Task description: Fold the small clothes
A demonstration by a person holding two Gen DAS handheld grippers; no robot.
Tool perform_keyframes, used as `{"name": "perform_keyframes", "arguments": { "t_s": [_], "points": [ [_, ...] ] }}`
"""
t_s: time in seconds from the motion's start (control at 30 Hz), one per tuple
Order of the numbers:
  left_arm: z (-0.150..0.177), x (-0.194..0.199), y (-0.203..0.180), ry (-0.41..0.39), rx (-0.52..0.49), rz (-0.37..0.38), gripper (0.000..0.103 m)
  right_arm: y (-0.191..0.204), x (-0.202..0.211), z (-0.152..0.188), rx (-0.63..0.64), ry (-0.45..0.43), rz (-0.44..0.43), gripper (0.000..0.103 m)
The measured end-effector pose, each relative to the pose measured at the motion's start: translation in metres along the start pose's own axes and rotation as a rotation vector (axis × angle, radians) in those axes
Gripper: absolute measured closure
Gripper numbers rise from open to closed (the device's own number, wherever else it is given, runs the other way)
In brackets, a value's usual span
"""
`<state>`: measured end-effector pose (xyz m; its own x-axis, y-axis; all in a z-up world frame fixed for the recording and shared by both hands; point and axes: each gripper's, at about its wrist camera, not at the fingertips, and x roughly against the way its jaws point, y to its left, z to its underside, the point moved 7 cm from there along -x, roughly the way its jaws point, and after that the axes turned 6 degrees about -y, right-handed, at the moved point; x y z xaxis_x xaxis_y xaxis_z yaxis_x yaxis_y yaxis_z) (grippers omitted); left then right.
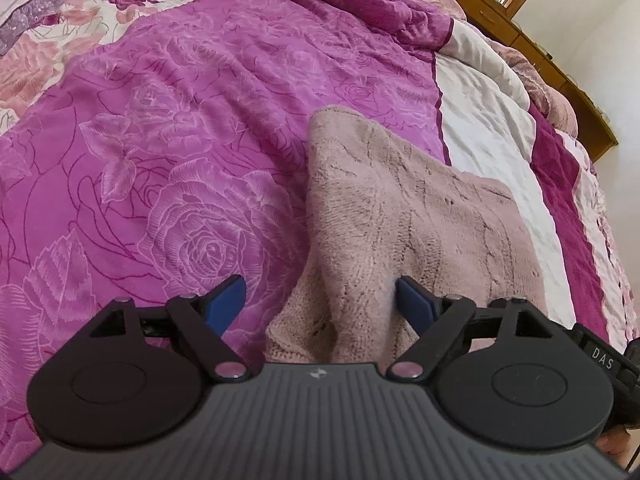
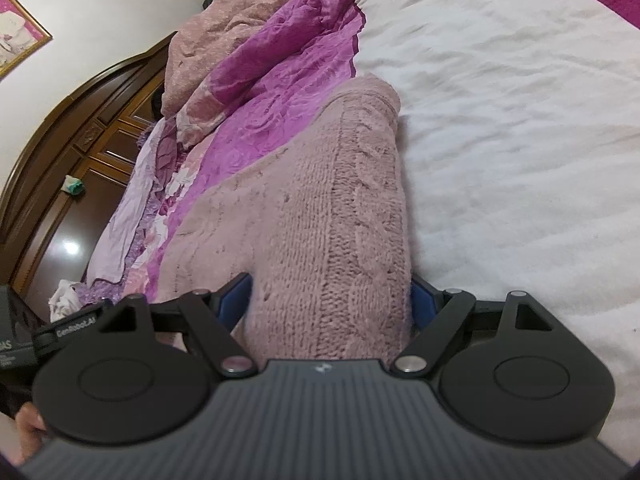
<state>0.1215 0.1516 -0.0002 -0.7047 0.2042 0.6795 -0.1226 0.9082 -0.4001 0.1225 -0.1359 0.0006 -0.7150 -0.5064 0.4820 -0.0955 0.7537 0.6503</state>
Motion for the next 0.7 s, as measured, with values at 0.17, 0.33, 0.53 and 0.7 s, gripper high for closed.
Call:
{"name": "perform_keyframes", "arguments": {
  "t_s": [0.17, 0.33, 0.53, 0.7],
  "points": [
    [0.001, -0.006, -0.002, -0.007, 0.018, 0.048, 0.015, 0.0, -0.004, -0.002, -0.011, 0.006, -0.021, 0.022],
    [0.005, -0.017, -0.016, 0.02, 0.059, 0.189, 0.041, 0.005, -0.006, -0.01, -0.042, 0.015, -0.059, 0.047],
    [0.003, -0.001, -0.026, 0.009, 0.107, 0.258, 0.058, 0.014, 0.016, -0.03, -0.118, -0.015, -0.151, 0.054],
    [0.006, 0.016, -0.056, 0.014, 0.146, 0.345, 0.062, 0.025, 0.048, -0.053, -0.096, -0.06, -0.193, 0.054]
  ]
}}
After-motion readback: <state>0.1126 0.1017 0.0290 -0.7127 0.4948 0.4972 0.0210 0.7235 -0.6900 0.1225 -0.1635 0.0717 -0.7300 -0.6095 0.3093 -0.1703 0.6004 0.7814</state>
